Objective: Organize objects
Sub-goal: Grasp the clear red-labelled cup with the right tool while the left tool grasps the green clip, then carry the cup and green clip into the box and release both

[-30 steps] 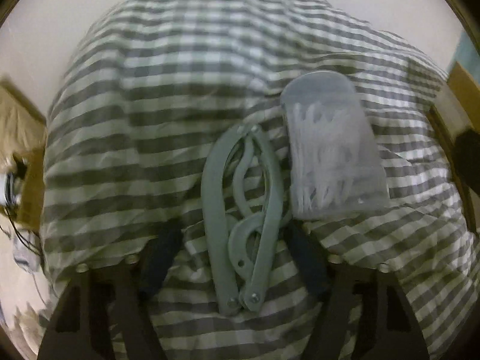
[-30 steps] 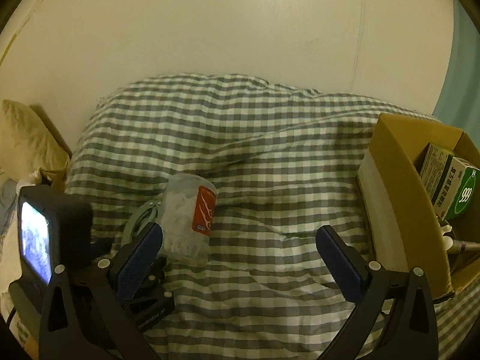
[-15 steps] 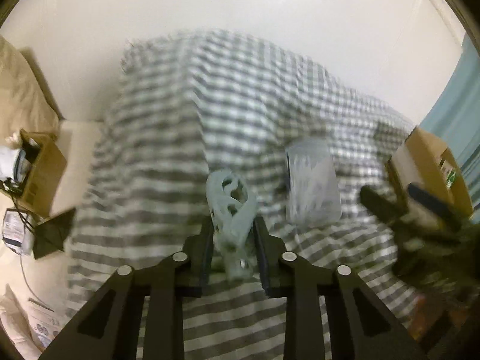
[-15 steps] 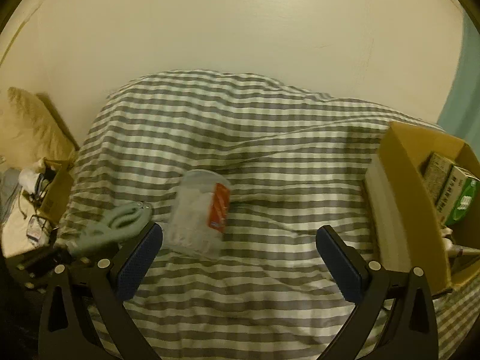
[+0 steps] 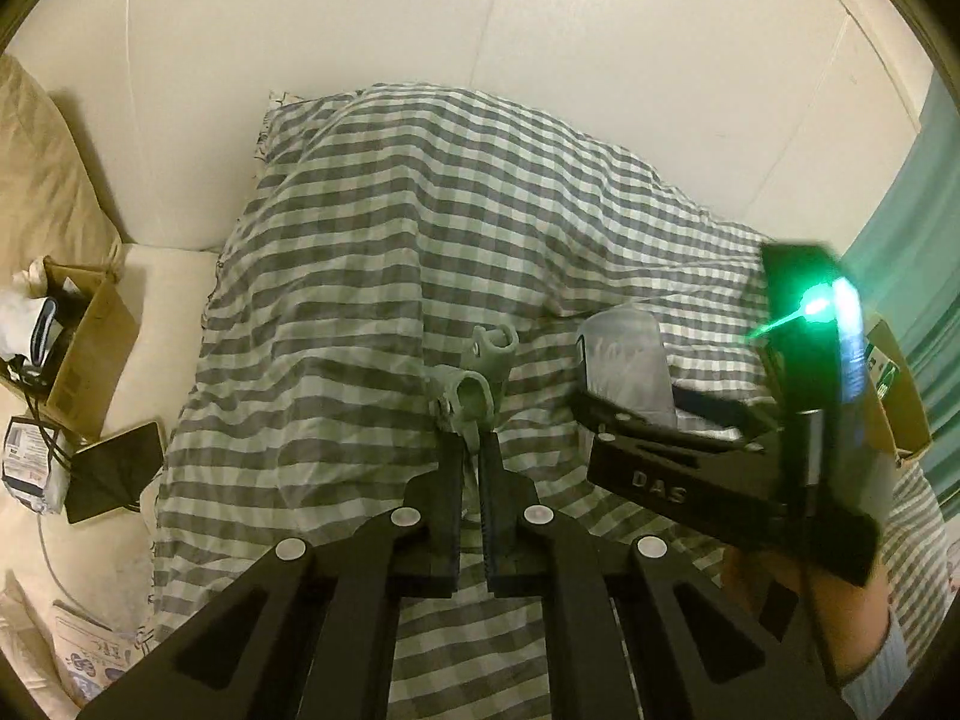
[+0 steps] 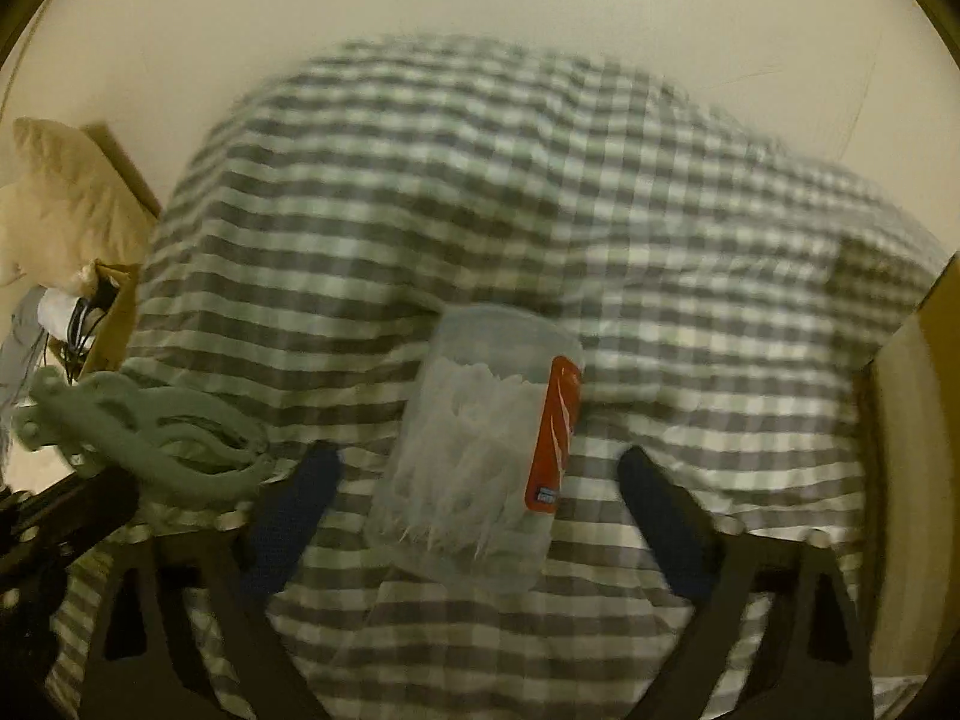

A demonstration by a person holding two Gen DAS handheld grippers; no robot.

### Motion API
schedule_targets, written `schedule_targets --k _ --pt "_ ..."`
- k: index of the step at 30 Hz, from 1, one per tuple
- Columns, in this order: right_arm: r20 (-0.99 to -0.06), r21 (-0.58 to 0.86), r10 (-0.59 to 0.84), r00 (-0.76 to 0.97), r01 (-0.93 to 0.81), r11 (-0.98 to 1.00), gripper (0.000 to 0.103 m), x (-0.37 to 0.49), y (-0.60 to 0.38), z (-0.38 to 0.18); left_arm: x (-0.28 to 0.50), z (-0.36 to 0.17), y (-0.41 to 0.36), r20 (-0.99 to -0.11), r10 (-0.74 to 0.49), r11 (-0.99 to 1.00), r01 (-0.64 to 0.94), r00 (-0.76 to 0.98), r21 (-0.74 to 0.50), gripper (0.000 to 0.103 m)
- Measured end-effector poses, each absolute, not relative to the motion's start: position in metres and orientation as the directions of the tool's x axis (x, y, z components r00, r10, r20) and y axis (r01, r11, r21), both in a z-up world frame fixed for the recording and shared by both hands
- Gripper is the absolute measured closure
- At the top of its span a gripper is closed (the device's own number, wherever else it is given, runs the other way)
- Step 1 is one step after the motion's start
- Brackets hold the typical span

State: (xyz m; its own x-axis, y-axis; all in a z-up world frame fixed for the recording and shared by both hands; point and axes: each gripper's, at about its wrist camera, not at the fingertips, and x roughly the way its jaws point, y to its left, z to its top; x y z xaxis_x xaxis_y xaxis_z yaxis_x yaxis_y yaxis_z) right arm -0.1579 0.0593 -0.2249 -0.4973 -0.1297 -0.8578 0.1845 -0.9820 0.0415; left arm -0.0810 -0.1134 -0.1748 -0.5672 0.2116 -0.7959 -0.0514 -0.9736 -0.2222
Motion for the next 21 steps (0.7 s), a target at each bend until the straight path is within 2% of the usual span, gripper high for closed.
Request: schedule_targets --k 1,5,9,21 --pt "-0.870 0.056 -0.140 -0.473 0.188 -0.981 0.035 -0.160 0.060 -0.230 -0.080 -0.174 -0.113 -0.797 0.209 -0.974 -0.052 -0.567 -0.218 0.098" --pt "-0.875 0.075 -0.175 -0.450 0.232 -0.970 0.036 -0.152 0.063 -0.229 -0.075 -0.161 -0.108 -0.797 0.187 -0.980 -0.053 -0.574 -0.192 0.099" --pt "-0.854 0.067 -0.186 -0.486 0.251 -0.966 0.037 -0.130 0.074 -0.202 -0.065 -0.137 -0.098 -0.775 0.185 -0.981 -0.068 -0.605 -0.181 0.099" --pt "-0.690 0.041 -0.189 -0.699 0.223 -0.974 0.039 -0.043 0.144 -0.058 -0.014 -0.029 -0.018 -0.655 0.206 -0.978 -0.181 -0.727 -0.107 0.100"
